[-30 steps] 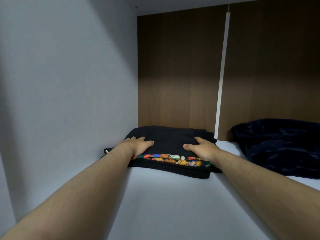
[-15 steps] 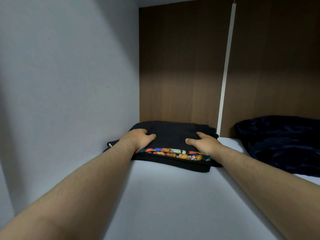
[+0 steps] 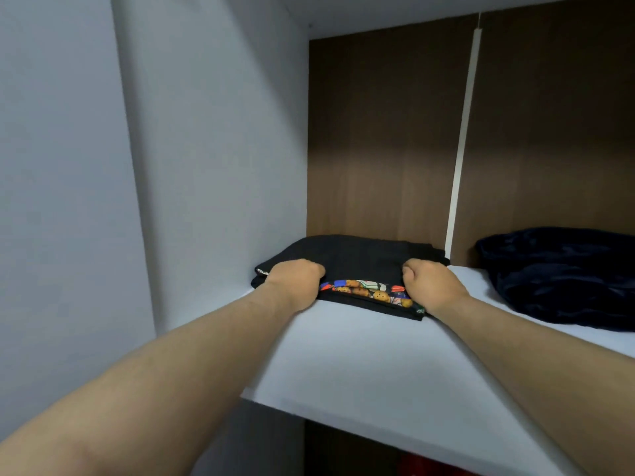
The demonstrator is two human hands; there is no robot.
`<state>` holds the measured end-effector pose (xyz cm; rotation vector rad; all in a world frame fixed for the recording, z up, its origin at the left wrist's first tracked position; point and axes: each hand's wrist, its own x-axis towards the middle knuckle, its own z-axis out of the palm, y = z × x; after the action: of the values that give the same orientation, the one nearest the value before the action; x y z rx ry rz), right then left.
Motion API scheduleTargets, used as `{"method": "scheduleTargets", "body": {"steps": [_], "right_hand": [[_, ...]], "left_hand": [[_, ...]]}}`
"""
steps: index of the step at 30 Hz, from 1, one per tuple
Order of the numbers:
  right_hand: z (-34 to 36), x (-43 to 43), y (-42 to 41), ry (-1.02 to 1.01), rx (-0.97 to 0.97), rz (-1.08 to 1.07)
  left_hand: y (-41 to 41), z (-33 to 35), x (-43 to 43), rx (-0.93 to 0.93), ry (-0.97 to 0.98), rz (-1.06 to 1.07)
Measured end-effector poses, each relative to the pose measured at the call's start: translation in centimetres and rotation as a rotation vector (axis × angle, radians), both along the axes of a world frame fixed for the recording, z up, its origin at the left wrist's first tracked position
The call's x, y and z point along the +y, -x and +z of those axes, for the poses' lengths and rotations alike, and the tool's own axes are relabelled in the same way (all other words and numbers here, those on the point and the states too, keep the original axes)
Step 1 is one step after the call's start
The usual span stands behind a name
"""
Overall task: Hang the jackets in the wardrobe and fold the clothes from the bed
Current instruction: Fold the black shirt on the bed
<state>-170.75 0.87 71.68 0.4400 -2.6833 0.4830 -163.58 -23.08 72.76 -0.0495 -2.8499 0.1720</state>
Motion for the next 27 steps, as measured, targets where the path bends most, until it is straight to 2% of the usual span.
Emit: {"method": "scheduleTargets", "body": {"steps": [5,15,20,27], "right_hand": [[1.4,2.1,-5.4,-0.122,-0.039,0.068],[2.5,4.1,-17.1,-0.287,-0.025,0.009],[3.3,4.0,-21.8,-0.39,-0.033,0.028],[4.2,7.3,-28.1,-0.475,-0.021,0.102]], "left_hand": [[-3.4,0.7,-1.6,-0.022,-0.202,-0.08],[-11.9,1.0,1.6,-0.047,-0.275,-0.212],[-15.8,0.7,1.5,-0.079,-0.312,-0.181],[-24.4,0.5,2.1,-0.057,-0.24,0.002]]}}
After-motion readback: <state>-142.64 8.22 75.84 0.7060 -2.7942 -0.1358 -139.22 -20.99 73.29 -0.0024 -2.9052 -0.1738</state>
